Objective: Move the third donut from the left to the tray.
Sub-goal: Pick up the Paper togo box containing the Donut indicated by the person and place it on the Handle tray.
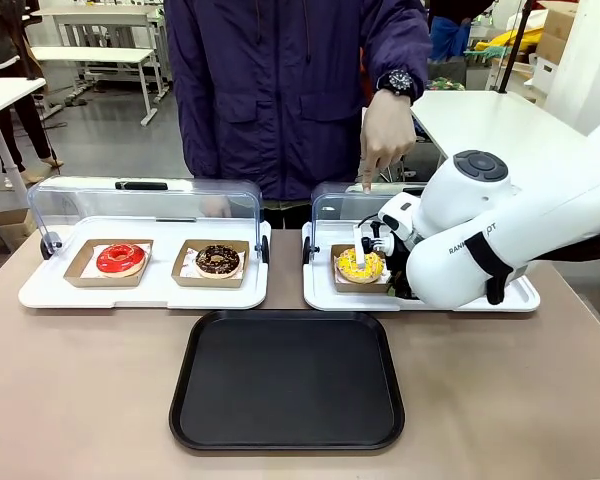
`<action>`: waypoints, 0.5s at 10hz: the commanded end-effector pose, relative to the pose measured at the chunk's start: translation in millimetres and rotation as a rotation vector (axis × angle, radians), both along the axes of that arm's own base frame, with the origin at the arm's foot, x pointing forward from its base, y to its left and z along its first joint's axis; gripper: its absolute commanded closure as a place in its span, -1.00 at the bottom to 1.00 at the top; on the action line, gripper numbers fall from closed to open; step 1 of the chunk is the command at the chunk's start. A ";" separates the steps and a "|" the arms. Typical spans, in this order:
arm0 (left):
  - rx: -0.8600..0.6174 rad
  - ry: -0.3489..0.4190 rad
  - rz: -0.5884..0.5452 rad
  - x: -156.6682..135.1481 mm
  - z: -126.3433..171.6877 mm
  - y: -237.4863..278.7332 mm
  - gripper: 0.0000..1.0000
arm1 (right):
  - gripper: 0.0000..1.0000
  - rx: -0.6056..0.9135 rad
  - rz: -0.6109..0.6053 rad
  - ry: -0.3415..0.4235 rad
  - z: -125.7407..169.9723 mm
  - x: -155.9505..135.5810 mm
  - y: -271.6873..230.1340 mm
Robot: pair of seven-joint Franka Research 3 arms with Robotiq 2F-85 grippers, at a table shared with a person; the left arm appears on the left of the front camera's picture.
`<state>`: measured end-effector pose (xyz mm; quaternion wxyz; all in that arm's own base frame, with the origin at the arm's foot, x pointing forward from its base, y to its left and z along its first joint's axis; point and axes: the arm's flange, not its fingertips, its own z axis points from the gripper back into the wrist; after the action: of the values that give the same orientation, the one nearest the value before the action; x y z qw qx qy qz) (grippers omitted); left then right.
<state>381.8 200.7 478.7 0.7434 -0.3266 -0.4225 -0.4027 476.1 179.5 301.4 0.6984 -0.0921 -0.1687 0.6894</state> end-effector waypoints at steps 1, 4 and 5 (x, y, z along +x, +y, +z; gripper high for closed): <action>-0.007 -0.013 -0.008 -1.0 2.1 -0.3 -1.00 | 1.00 -0.002 -0.006 0.012 8.2 -0.9 3.4; -0.007 -0.013 -0.008 -1.0 2.1 -0.3 -1.00 | 1.00 -0.006 -0.005 0.020 7.5 -1.2 2.0; -0.007 -0.013 -0.008 -1.0 2.1 -0.3 -1.00 | 1.00 -0.009 -0.002 0.024 7.4 -2.0 1.7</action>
<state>381.8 200.7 478.7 0.7434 -0.3266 -0.4225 -0.4027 474.8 179.4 301.9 0.6991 -0.0906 -0.1612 0.6907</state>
